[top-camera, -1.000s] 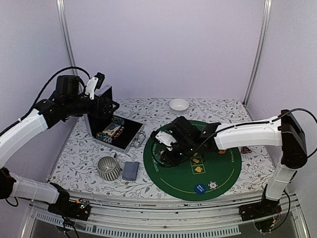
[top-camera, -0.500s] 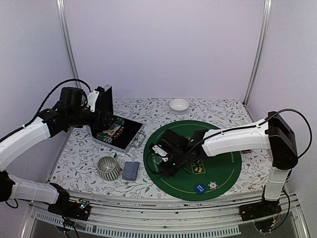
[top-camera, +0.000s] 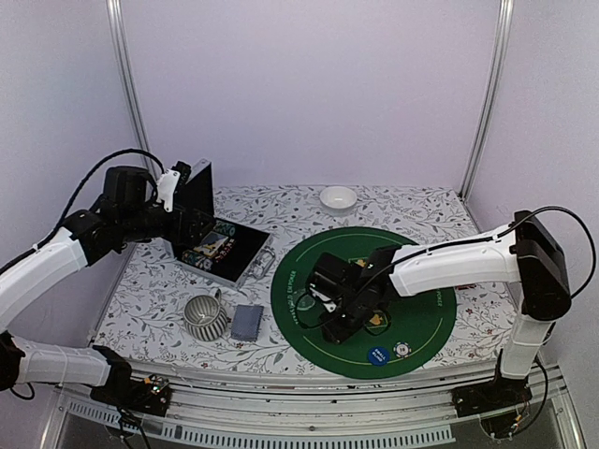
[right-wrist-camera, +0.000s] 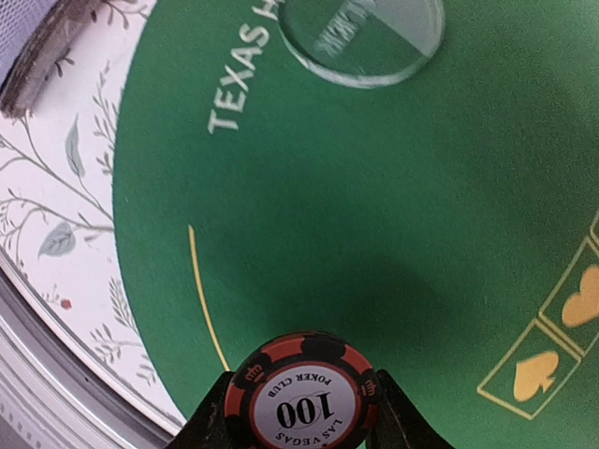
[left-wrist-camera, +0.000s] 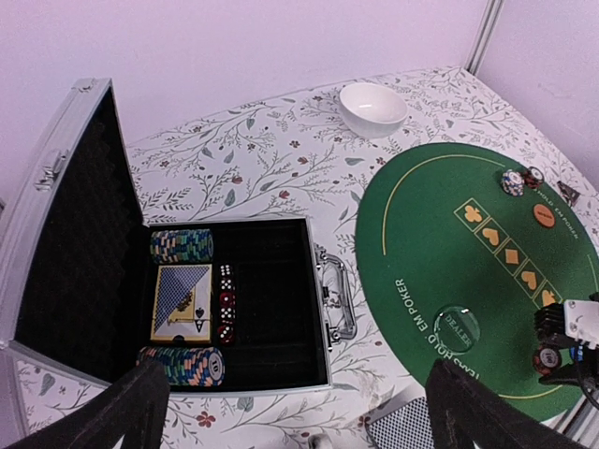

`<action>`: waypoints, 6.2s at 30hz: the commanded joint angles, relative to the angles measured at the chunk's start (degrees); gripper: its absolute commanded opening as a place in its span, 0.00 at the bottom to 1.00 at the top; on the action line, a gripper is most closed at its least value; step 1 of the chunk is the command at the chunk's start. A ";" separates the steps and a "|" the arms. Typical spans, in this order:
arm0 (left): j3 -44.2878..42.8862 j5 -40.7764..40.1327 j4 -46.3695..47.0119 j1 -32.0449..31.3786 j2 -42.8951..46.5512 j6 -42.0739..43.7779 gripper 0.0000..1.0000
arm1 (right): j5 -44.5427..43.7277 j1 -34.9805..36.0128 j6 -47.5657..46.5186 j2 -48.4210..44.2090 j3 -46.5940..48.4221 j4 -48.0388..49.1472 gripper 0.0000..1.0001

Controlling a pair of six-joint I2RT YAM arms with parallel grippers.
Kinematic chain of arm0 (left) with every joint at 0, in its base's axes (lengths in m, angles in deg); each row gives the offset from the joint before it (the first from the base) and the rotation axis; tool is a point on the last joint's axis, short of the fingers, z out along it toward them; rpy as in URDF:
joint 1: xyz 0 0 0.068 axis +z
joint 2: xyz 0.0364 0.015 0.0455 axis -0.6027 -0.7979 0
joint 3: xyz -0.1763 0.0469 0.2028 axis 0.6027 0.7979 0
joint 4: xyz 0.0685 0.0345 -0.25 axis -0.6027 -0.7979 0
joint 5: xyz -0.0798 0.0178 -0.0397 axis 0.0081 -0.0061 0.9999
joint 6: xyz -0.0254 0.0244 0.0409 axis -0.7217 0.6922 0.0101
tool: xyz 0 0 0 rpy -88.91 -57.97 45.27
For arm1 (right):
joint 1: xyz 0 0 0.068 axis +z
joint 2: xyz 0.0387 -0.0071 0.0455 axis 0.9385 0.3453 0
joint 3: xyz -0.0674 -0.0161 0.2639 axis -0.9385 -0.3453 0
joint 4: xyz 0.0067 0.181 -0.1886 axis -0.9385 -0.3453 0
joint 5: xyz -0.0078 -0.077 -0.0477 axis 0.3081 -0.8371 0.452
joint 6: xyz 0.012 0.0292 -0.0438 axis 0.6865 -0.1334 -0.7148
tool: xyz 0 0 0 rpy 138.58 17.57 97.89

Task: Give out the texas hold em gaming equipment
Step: Place the poker chips pile in the small blind area, then pick up the poker card from the center of the board.

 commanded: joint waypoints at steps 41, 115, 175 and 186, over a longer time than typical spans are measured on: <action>1.08 -0.05 1.64 -0.34 0.38 1.28 0.98 | 0.26 3.19 3.86 -1.36 -6.41 -8.91 0.10; -2.59 -24.93 -20.81 -43.12 -10.32 -29.05 0.97 | -14.86 -4.14 3.86 -21.85 -11.02 25.53 0.99; -1.11 -8.09 -13.48 -26.67 -36.47 -29.92 0.87 | -5.05 -4.92 1.99 -38.73 -27.25 29.67 0.99; 2.63 -7.06 -13.25 -26.72 -34.08 -21.00 0.81 | -1.27 -4.83 1.93 -37.83 -24.35 26.39 0.99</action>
